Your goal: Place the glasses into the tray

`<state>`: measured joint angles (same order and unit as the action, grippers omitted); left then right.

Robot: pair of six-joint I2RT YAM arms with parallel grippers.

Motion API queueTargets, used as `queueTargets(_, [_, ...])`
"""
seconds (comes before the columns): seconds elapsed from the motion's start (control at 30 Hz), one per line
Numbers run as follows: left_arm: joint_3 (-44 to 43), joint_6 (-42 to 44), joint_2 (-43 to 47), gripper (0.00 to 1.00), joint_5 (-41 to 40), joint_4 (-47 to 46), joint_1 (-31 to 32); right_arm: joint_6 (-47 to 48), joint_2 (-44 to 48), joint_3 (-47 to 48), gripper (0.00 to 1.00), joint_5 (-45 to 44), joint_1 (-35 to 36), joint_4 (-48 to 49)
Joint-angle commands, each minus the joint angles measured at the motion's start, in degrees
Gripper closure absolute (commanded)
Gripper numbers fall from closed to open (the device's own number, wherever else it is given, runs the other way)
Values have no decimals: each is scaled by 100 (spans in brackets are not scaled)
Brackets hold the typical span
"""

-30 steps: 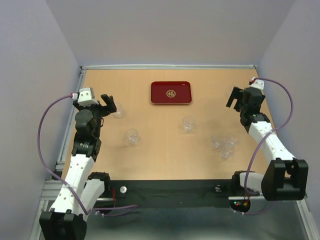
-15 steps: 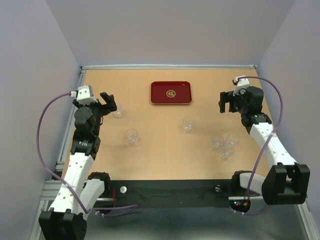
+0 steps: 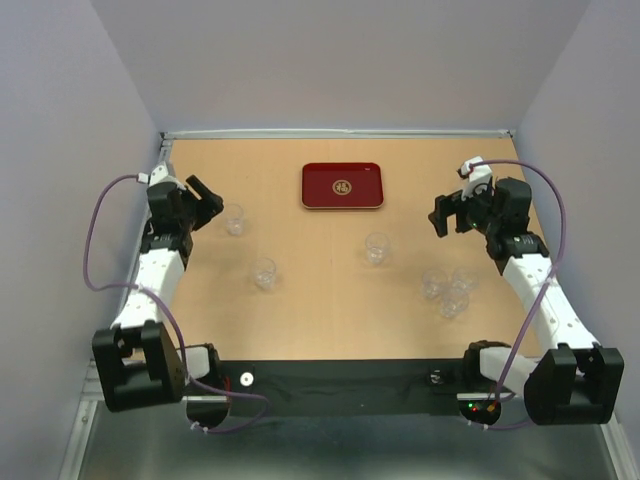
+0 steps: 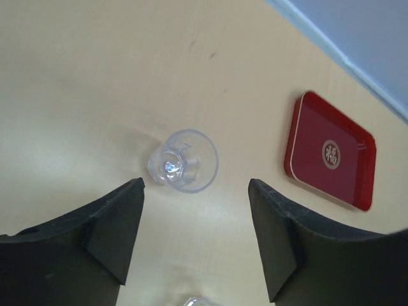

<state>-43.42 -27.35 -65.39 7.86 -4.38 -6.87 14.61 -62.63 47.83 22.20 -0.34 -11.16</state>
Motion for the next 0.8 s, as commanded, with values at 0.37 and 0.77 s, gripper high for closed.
queueTargets(0.37, [-1441, 177, -1960, 36, -21, 930, 54, 147, 287, -81, 0, 136, -10, 35])
queueTargets(0.77, [-1424, 433, -2453, 50, -636, 992, 432, 200, 295, -90, 0, 22, -10, 43])
